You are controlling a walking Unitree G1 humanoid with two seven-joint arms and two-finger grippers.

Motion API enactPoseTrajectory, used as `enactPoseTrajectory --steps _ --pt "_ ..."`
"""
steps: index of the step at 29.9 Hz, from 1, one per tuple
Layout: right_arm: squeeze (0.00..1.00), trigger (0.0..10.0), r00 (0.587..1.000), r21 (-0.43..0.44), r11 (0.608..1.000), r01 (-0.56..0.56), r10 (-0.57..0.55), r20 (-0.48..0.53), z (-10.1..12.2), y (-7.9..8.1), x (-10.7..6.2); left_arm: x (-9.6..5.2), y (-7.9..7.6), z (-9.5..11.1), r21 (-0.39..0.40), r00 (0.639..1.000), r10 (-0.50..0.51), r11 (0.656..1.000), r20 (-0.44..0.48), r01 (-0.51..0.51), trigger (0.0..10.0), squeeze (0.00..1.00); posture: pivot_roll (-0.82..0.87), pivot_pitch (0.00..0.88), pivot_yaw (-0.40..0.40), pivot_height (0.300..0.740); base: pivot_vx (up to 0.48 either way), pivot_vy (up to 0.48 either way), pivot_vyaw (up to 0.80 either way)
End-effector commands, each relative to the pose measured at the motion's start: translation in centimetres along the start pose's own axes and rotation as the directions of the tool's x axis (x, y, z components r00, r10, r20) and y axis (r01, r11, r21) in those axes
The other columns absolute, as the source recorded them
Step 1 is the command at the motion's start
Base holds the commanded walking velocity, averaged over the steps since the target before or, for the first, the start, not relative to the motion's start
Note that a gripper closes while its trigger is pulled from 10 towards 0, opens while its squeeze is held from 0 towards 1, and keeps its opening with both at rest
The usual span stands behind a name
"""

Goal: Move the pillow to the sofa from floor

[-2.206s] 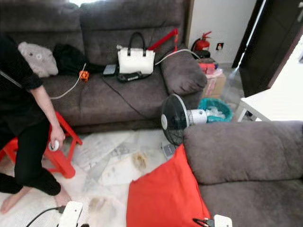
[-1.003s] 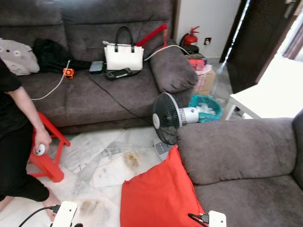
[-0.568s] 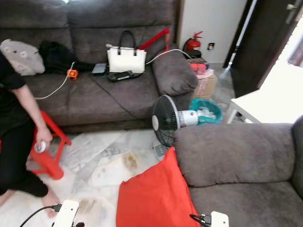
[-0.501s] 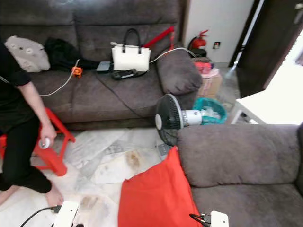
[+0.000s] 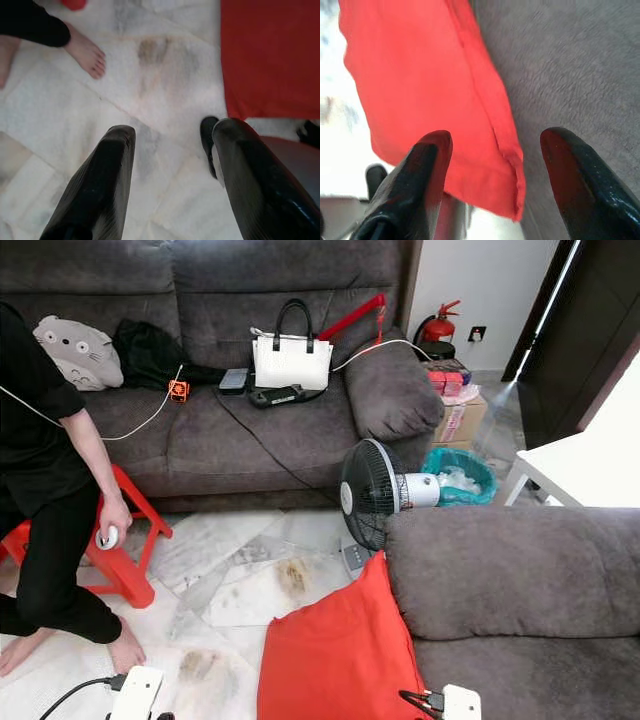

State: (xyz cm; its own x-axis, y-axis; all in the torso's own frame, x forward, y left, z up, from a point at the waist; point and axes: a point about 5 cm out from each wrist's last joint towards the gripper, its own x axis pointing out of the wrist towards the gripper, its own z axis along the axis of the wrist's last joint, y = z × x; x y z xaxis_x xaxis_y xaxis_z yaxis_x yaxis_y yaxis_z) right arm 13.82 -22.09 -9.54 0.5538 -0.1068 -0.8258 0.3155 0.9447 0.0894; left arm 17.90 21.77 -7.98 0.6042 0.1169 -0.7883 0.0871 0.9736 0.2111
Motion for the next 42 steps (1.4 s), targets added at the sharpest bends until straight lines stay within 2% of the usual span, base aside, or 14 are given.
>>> enactPoseTrajectory --steps 1,10,12,13,14,15,16,18,20,26,27,28,32,42 --pt "0.0 10.0 1.0 0.041 0.999 -0.003 0.002 0.025 0.1 0.1 0.0 0.0 0.3 0.0 -0.013 1.0 0.027 1.0 0.015 -0.027 10.0 0.0 0.1 0.0 -0.013 0.74 0.0 0.0 0.0" --pt "0.0 10.0 0.99 0.067 0.998 -0.014 0.005 0.143 1.0 0.2 -0.1 -0.3 0.9 0.7 -0.087 0.985 0.126 0.989 0.117 -0.116 10.0 0.0 0.1 0.0 -0.001 0.74 0.0 0.0 0.0" --pt "0.0 10.0 0.985 0.094 0.995 -0.022 0.005 0.174 1.3 0.2 -0.2 -0.1 2.7 5.6 -0.106 0.926 0.198 0.979 0.32 -0.173 10.0 0.0 0.1 0.0 0.001 0.74 0.0 0.0 0.0" --pt "0.0 10.0 0.936 0.06 0.997 -0.056 0.032 0.351 5.0 0.5 -0.1 -0.8 4.6 9.3 -0.122 0.844 0.26 0.965 0.469 -0.23 10.0 0.0 0.1 0.0 0.0 0.74 0.0 0.0 0.0" --pt "0.0 10.0 0.901 0.041 0.997 -0.072 0.047 0.431 6.8 0.7 -0.3 -1.0 5.0 9.8 -0.12 0.823 0.277 0.96 0.497 -0.251 10.0 0.0 0.11 0.0 -0.001 0.74 0.0 0.0 0.0" --pt "0.0 10.0 0.901 0.041 0.997 -0.072 0.047 0.431 6.8 0.7 -0.3 -1.0 5.0 9.8 -0.12 0.823 0.277 0.96 0.497 -0.251 10.0 0.0 0.11 0.0 -0.001 0.74 0.0 0.0 0.0" --pt "0.0 10.0 0.852 0.019 0.996 -0.086 0.064 0.52 8.7 0.9 -0.6 -1.2 5.6 10.2 -0.112 0.804 0.283 0.958 0.523 -0.265 10.0 0.0 0.11 0.0 -0.005 0.74 0.0 0.0 0.0" --pt "0.0 10.0 0.827 0.017 0.996 -0.09 0.066 0.559 9.4 0.8 -0.9 -1.5 6.0 10.7 -0.125 0.783 0.28 0.959 0.556 -0.254 10.0 0.0 0.11 0.0 -0.005 0.74 0.0 0.0 0.0" --pt "0.0 10.0 0.813 0.018 0.995 -0.095 0.067 0.579 9.7 0.8 -1.0 -1.7 6.0 11.2 -0.126 0.766 0.275 0.96 0.581 -0.249 10.0 0.0 0.11 0.0 -0.003 0.74 0.0 0.0 0.0" --pt "0.0 10.0 0.71 -0.037 0.991 -0.132 0.12 0.694 11.2 1.2 -2.3 -3.5 5.4 14.1 -0.108 0.625 0.225 0.969 0.748 -0.22 10.0 0.0 0.11 0.0 -0.005 0.74 0.0 0.0 0.0" --pt "0.0 10.0 0.672 -0.055 0.988 -0.145 0.139 0.727 11.3 1.5 -3.1 -4.2 5.1 14.4 -0.087 0.588 0.203 0.972 0.783 -0.22 10.0 0.0 0.11 0.0 -0.009 0.74 0.0 0.0 0.0" --pt "0.0 10.0 0.672 -0.055 0.988 -0.145 0.139 0.727 11.3 1.5 -3.1 -4.2 5.1 14.4 -0.087 0.588 0.203 0.972 0.783 -0.22 10.0 0.0 0.11 0.0 -0.009 0.74 0.0 0.0 0.0" --pt "0.0 10.0 0.593 -0.101 0.981 -0.165 0.181 0.784 11.3 2.2 -5.4 -6.0 5.1 14.2 -0.091 0.529 0.197 0.971 0.826 -0.219 10.0 0.0 0.11 0.0 -0.012 0.74 0.0 0.0 0.0" --pt "0.0 10.0 0.578 -0.097 0.981 -0.168 0.178 0.796 12.3 2.1 -7.1 -7.6 3.5 15.7 -0.054 0.495 0.14 0.981 0.858 -0.185 10.0 0.0 0.1 0.0 -0.024 0.74 0.0 0.0 0.0"
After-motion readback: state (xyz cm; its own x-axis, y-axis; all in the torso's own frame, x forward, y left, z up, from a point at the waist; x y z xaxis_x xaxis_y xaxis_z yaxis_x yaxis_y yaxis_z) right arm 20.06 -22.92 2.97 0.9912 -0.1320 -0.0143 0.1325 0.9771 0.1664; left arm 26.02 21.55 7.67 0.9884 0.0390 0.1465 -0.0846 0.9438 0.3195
